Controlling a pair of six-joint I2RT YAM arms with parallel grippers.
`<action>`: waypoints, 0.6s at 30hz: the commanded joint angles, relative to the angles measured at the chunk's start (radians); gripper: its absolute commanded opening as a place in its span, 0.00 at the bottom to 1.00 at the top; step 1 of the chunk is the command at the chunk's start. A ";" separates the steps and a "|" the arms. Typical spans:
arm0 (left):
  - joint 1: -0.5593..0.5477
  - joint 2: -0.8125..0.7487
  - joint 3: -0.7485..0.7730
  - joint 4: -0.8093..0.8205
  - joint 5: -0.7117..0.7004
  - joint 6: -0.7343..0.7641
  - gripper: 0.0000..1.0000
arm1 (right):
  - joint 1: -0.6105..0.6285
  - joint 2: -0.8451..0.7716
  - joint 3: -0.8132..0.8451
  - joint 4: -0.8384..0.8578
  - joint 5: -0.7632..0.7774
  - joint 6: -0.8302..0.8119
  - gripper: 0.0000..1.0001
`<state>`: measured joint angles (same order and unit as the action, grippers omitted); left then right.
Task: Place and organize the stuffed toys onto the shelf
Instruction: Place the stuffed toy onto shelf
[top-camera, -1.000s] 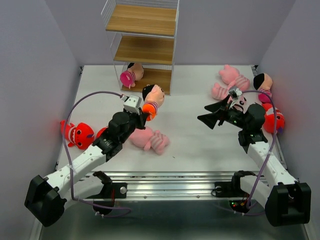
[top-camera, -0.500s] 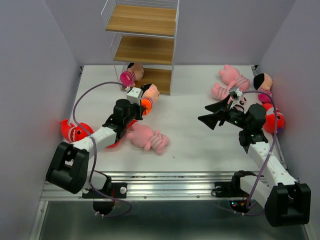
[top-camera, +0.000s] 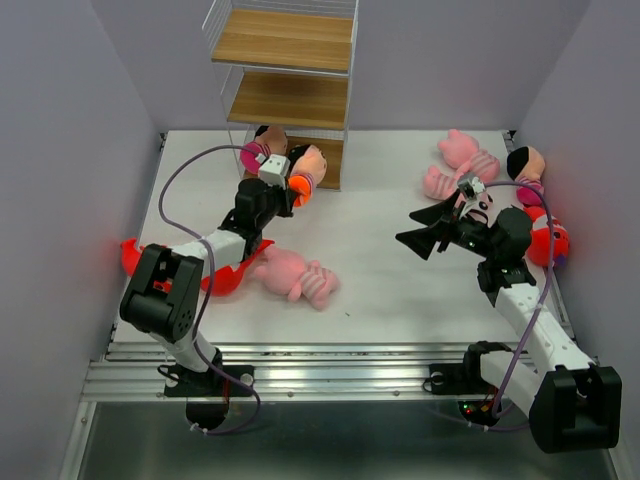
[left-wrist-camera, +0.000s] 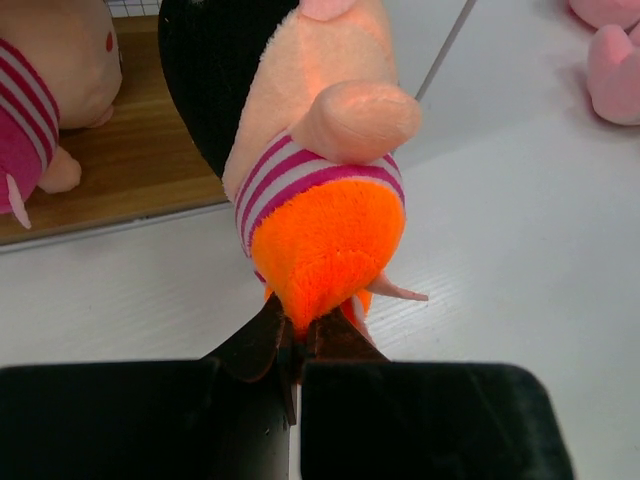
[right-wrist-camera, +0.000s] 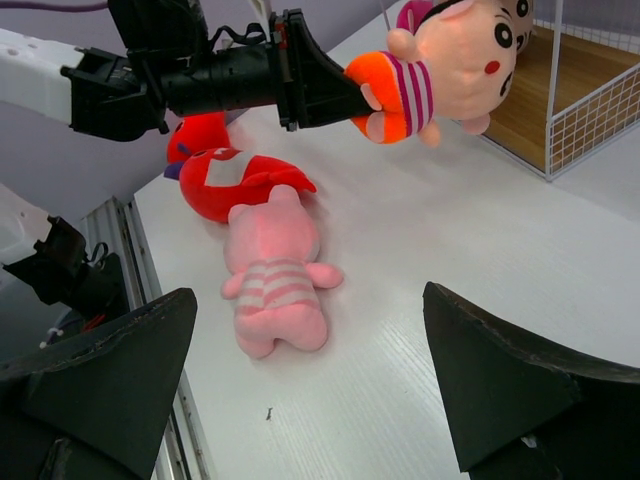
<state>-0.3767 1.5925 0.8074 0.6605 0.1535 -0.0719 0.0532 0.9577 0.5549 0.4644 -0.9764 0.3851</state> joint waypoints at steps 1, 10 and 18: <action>0.016 0.043 0.075 0.129 -0.005 -0.029 0.00 | -0.006 0.001 -0.001 0.051 -0.015 -0.017 1.00; 0.030 0.138 0.133 0.171 -0.055 -0.063 0.00 | -0.006 0.004 0.000 0.051 -0.019 -0.018 1.00; 0.051 0.211 0.237 0.090 -0.031 -0.043 0.00 | -0.015 0.010 0.004 0.051 -0.022 -0.018 1.00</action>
<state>-0.3401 1.8004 0.9730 0.7212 0.1162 -0.1280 0.0460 0.9649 0.5549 0.4648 -0.9840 0.3832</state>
